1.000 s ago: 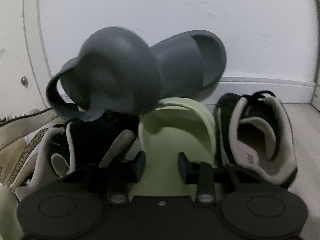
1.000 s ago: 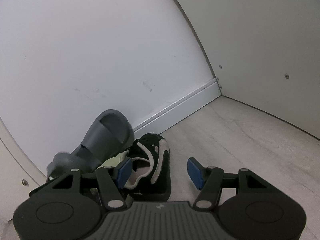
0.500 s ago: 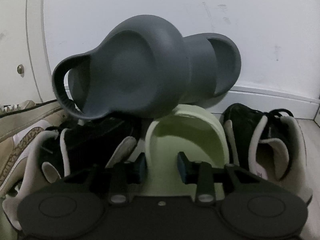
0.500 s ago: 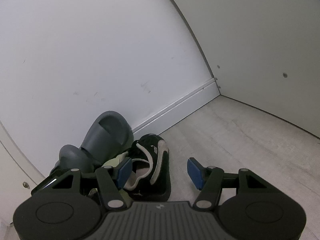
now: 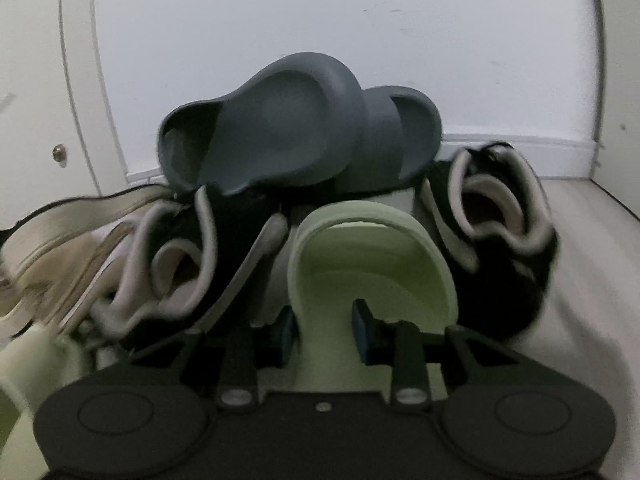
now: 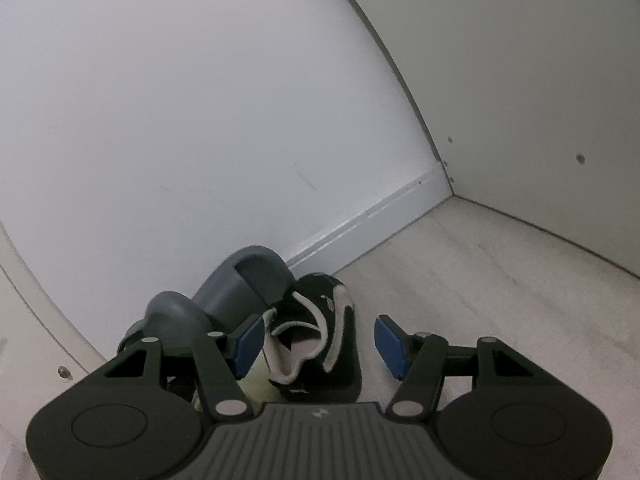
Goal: Organize scattered shoes
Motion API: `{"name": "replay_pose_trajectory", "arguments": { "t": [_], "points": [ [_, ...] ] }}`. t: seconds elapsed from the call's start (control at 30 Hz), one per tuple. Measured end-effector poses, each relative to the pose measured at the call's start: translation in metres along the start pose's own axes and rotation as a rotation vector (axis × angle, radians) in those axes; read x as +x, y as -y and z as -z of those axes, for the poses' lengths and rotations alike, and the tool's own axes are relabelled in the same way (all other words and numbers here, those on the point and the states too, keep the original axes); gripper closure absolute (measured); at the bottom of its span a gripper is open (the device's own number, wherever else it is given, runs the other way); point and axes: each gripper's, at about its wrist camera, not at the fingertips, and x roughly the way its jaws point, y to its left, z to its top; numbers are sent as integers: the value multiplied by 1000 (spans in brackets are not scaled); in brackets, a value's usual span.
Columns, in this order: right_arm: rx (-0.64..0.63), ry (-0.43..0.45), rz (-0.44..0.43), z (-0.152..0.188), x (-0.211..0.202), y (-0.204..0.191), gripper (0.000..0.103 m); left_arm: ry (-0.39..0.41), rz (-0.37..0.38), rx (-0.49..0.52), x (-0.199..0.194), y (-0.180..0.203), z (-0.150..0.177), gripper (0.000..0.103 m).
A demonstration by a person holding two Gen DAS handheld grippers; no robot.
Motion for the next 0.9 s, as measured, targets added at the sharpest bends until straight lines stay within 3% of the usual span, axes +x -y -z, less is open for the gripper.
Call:
{"name": "replay_pose_trajectory", "arguments": {
  "t": [0.37, 0.6, 0.67, 0.73, 0.77, 0.9],
  "points": [
    [-95, 26, -24, 0, -36, -23, 40, -101, 29, -21, -75, -40, 43, 71],
    [-222, -12, -52, 19, -62, -51, 40, -140, 84, -22, -103, -72, 62, 71],
    [-250, -30, -51, 31, -71, -58, 40, -140, 131, -46, -102, -82, 64, 72],
    [-297, -62, -41, 45, -81, -64, 39, -170, 199, -136, -103, -107, 63, 73],
    [-327, -86, -40, 52, -86, -66, 35, -171, 201, -158, -104, -112, 63, 73],
    [-477, -179, -43, 77, -95, -84, 30, -97, 226, -258, -141, -147, 48, 72]
  ]
}}
